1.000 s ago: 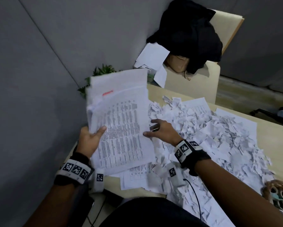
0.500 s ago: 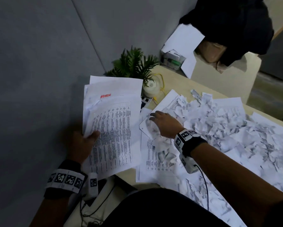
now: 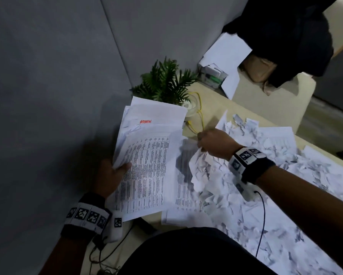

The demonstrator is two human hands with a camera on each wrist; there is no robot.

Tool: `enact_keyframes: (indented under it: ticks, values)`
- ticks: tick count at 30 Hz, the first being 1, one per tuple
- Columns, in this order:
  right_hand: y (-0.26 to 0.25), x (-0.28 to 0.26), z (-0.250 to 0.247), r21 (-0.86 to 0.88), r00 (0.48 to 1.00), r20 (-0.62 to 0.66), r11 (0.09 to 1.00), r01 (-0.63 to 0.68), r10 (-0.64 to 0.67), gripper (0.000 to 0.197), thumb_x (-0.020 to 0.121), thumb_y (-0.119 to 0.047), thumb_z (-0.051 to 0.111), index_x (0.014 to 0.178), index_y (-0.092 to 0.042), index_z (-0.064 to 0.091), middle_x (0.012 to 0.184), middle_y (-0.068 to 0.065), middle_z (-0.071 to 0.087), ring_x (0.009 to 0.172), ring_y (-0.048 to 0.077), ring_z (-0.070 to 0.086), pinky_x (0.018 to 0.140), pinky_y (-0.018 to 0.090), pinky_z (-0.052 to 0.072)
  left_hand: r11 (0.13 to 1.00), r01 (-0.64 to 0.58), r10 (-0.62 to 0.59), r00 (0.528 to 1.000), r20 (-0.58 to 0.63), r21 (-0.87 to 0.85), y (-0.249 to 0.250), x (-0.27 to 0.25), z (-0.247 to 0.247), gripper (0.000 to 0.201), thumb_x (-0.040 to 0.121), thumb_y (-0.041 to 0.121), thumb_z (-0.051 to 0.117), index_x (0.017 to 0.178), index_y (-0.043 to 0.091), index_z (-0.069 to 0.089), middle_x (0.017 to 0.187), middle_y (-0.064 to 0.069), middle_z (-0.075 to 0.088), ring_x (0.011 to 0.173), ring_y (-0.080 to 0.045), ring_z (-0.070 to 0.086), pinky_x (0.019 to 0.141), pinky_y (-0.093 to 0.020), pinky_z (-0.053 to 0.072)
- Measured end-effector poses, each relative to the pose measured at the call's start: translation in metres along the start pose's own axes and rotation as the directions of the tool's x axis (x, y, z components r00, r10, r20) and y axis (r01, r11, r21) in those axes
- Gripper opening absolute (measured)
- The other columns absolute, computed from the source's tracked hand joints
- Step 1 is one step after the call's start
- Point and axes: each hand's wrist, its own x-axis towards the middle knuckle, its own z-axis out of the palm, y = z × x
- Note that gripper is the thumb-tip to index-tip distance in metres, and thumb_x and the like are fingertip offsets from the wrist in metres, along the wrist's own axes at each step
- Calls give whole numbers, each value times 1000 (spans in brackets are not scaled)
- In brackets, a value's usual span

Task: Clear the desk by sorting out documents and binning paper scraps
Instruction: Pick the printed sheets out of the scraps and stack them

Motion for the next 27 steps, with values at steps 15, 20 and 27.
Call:
enact_keyframes:
  ticks: [15, 20, 27]
  values:
    - [3, -117, -69, 751, 449, -611, 656, 70, 652, 20, 86, -2, 53, 99, -3, 68, 79, 14, 68, 70, 20, 60, 65, 25, 44, 964, -7, 17, 999, 37, -267, -21, -17, 48, 37, 82, -2, 71, 118, 0, 63, 115, -12, 68, 106, -28, 66, 96, -49, 50]
    - [-26, -85, -36, 919, 484, -351, 394, 14, 801, 19, 96, -21, 60, 81, -14, 52, 57, -14, 49, 55, -3, 51, 49, 6, 31, 935, 71, -47, 996, 80, -347, -38, -13, 54, 43, 81, 2, 73, 123, 1, 61, 119, -12, 67, 109, -29, 64, 97, -55, 48]
    - [-67, -31, 17, 977, 674, -73, 188, -100, 736, 39, 98, -32, 55, 122, -2, 57, 117, 13, 60, 104, 26, 59, 85, 31, 46, 912, 94, -41, 989, 140, -398, -32, -12, 55, 28, 87, 1, 65, 115, 3, 64, 113, -16, 69, 106, -36, 65, 88, -58, 53]
